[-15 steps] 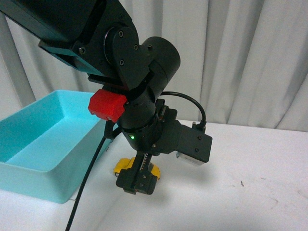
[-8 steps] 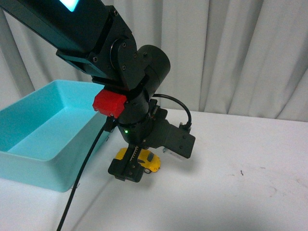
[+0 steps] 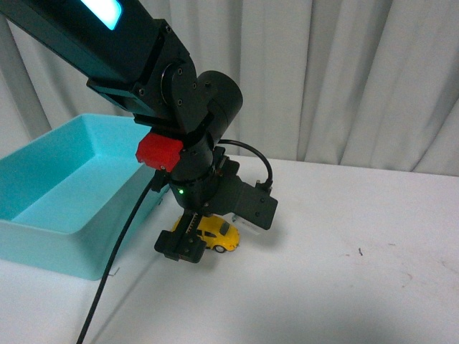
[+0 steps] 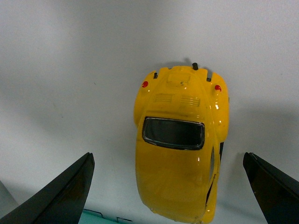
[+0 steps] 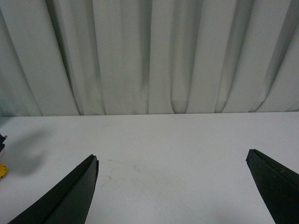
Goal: Wind up and store yellow beetle toy
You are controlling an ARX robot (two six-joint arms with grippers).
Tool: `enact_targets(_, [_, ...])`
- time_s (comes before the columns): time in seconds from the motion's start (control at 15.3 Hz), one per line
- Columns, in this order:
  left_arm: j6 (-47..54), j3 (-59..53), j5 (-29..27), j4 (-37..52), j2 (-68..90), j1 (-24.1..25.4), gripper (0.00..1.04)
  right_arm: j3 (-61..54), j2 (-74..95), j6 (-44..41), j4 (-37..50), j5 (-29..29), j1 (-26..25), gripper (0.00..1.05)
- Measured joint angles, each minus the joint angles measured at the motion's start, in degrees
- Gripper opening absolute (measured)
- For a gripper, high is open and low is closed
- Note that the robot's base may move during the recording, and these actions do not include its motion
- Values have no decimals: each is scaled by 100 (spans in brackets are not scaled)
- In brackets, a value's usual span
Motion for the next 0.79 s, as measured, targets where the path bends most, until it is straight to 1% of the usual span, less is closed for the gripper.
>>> enact_targets(0.13, [-181,13,-116,-31,66,15,98,0,0,0,0,0,0,98])
enact_targets(0.2, [-243,31,-127,-44,98,15,94,0,0,0,0,0,0,98])
enact_targets(0.46, [-310,33,-142,168,151,-17,52,0,0,0,2,0,0,98])
enact_targets(0.59, [-323,31,-188,210,129,-57,42,0,0,0,0,0,0,98])
enact_targets(0.72, [-411,20,-87,175,85,-98,41,0,0,0,0,0,0,98])
enact_targets(0.79, [-562,-20,48,138,26,-107,41,0,0,0,2,0,0,98])
